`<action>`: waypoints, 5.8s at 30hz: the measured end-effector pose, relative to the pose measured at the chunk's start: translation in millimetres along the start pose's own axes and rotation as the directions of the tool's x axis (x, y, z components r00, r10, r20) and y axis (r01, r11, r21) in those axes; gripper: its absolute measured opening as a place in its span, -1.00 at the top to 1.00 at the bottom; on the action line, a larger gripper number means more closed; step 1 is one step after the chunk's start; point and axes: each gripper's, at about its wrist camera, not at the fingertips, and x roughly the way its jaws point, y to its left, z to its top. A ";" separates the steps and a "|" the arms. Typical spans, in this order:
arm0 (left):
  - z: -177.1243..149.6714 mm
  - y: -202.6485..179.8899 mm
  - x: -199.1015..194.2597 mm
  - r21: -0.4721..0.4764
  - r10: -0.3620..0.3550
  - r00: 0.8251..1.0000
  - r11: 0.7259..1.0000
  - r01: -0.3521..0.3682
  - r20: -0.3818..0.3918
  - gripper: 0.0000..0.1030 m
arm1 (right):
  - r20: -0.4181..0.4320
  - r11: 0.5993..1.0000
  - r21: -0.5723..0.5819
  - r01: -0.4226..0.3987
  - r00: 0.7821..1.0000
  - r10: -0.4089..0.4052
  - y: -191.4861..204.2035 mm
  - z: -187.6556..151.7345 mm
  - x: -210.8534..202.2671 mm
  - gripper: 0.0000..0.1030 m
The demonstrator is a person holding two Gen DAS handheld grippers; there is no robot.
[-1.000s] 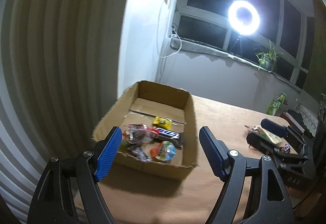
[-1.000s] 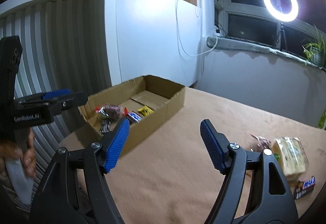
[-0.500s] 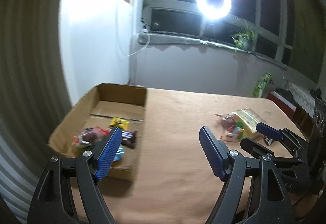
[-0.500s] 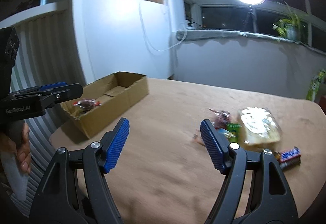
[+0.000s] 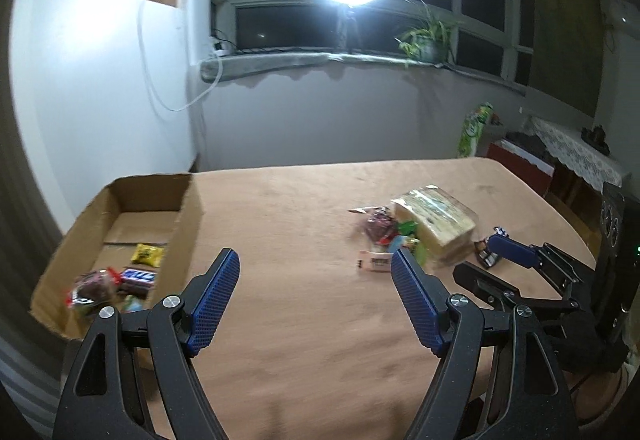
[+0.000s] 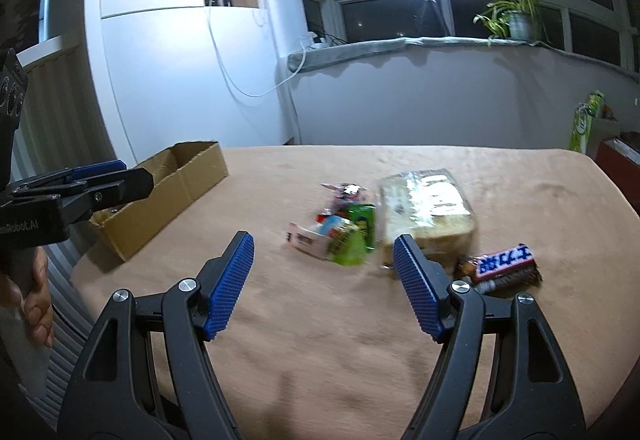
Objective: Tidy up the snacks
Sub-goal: 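Move both tools back over the snack pile, then grasp the blue-white chocolate bar with the right gripper while the left gripper grasps a white wrapped candy, then carry the chocolate bar and white candy into the box and open both grippers, then move both tools back over the snack pile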
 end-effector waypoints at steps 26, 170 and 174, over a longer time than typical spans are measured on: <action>-17.1 -53.3 128.5 0.043 -0.118 0.951 0.990 0.136 -0.286 -0.52 | -0.190 0.977 0.125 0.171 0.971 -0.146 -113.9 -12.5 22.3 -0.46; -27.7 122.8 -58.7 -0.243 0.135 0.989 0.963 -0.119 0.053 -0.38 | -0.061 0.970 -0.143 -0.196 0.980 0.189 137.8 27.9 50.7 -0.64; -23.1 109.3 -49.1 -0.216 0.119 0.992 0.970 -0.107 0.041 -0.38 | -0.065 0.980 -0.100 -0.172 0.984 0.166 112.2 25.8 52.6 -0.64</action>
